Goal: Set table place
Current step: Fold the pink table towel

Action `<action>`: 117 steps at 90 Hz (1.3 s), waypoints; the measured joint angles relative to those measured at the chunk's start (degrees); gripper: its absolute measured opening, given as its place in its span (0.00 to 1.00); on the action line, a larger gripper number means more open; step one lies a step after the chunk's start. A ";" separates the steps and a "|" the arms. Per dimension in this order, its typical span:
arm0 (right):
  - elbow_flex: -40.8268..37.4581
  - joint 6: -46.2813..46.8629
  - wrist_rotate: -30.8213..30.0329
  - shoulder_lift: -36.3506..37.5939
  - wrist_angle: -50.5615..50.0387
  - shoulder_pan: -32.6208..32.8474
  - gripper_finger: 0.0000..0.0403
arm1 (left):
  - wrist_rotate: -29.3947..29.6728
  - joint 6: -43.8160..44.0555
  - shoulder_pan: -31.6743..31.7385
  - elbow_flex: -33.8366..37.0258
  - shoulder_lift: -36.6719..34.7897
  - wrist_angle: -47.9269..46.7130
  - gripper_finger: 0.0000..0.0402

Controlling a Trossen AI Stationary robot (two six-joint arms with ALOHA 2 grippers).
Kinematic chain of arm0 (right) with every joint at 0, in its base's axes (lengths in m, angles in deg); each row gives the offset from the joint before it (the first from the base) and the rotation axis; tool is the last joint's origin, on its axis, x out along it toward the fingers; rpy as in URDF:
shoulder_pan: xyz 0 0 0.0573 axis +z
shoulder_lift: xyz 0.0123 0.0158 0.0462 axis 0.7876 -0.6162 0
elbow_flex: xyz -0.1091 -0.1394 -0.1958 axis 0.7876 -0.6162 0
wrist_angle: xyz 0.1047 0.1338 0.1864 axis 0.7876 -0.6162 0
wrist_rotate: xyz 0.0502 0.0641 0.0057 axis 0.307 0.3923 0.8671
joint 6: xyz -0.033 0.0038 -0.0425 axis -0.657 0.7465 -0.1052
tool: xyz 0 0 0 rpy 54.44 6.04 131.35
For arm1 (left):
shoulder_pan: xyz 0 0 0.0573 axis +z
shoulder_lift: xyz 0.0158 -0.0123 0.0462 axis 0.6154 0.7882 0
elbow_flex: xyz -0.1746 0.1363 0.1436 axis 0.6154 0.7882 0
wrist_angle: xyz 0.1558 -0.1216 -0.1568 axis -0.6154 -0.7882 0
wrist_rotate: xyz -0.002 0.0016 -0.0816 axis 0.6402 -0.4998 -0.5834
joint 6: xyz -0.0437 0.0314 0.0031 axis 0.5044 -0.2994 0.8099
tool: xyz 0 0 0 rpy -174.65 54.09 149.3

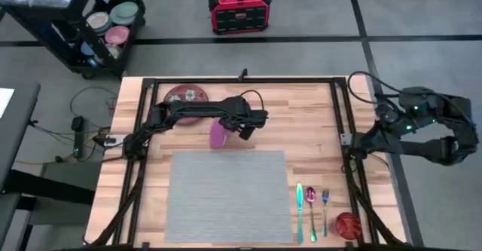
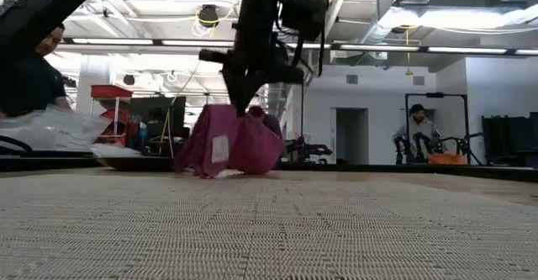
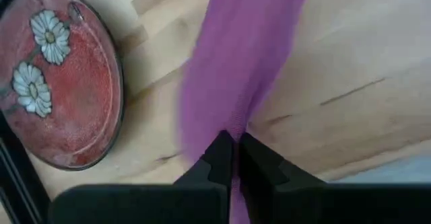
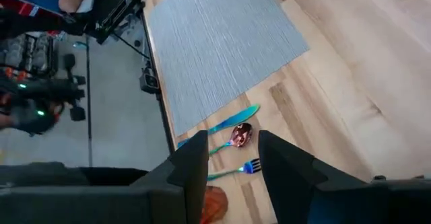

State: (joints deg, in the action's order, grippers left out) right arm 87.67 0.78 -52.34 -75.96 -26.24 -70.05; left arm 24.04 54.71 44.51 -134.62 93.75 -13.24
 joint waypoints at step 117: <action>0.00 -0.37 6.21 -0.04 2.70 0.00 0.42 | -12.68 -8.71 -5.38 9.86 0.09 51.90 0.09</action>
State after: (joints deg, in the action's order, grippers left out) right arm 87.67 0.41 -46.13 -76.00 -23.55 -70.05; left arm 11.36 46.00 39.13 -124.76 93.84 38.66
